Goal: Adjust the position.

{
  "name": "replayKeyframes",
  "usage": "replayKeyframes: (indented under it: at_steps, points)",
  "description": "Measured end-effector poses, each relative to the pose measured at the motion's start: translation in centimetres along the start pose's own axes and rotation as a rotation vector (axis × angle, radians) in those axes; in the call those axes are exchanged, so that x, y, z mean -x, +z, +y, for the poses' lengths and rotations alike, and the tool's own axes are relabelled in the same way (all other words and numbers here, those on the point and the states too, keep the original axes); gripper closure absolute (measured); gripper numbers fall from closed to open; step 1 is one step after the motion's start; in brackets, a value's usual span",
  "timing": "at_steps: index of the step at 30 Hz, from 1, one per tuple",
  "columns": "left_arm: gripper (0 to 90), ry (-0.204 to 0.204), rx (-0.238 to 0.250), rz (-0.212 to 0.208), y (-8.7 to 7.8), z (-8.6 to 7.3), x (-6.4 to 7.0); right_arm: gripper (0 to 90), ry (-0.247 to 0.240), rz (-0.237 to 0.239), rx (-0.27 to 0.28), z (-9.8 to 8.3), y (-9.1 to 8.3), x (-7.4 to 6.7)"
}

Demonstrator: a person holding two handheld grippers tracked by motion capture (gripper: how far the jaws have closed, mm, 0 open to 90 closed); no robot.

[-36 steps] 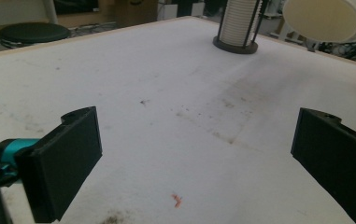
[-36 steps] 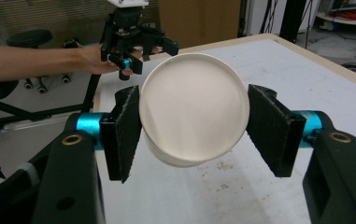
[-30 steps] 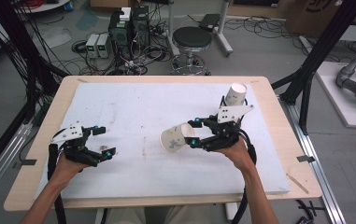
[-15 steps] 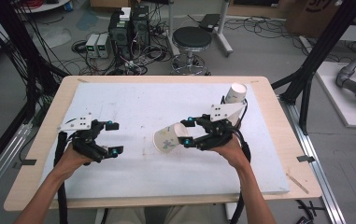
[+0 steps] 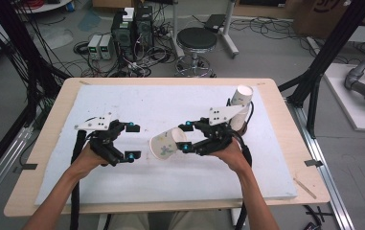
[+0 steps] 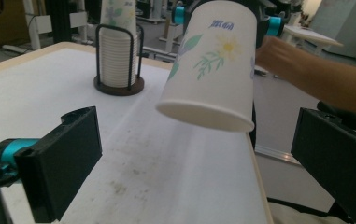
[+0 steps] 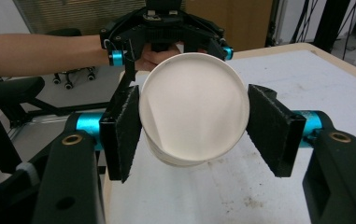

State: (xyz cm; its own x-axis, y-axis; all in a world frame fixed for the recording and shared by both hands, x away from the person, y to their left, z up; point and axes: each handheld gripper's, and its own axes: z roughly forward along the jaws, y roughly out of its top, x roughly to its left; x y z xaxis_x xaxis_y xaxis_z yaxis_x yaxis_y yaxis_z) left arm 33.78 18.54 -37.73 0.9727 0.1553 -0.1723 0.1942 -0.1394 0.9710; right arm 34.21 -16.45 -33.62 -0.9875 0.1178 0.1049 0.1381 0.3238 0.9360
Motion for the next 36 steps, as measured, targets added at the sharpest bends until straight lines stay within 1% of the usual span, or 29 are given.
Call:
replayKeyframes:
  at_steps: [7,10,12,14,16,21,30,31,33,36]
  points:
    - [1.8,0.0,-0.001,-0.048,1.8,0.3,0.1,38.5,-0.003,0.017,0.0,0.3,0.5,-0.3]
    - [1.8,-0.002,-0.006,-0.07,2.5,0.5,0.2,38.5,-0.016,0.029,0.003,0.4,0.8,-0.4]
    - [1.8,0.01,-0.004,-0.081,2.9,0.9,0.3,38.6,-0.015,0.034,-0.001,0.5,0.9,-0.4]
    - [1.8,0.013,0.001,-0.093,3.4,1.2,0.4,38.5,-0.017,0.036,0.0,0.5,1.0,-0.4]
    - [1.8,0.022,-0.011,-0.103,3.8,1.5,0.5,38.6,-0.017,0.039,0.004,0.5,1.1,-0.4]
    - [1.8,0.017,-0.018,-0.131,4.7,1.6,0.5,38.5,-0.018,0.047,0.007,0.6,1.1,-0.6]
    - [1.8,0.009,-0.046,-0.149,5.8,1.3,0.3,38.5,-0.019,0.062,0.027,0.6,0.9,-0.6]
    - [1.8,0.005,-0.044,-0.146,5.9,1.3,0.2,38.6,-0.02,0.062,0.03,0.6,0.9,-0.6]
    - [1.8,0.003,-0.047,-0.155,6.1,1.2,0.2,38.6,-0.021,0.065,0.036,0.6,0.9,-0.6]
    - [1.8,0.006,-0.055,-0.158,6.3,1.1,0.1,38.5,-0.019,0.067,0.036,0.6,0.9,-0.7]
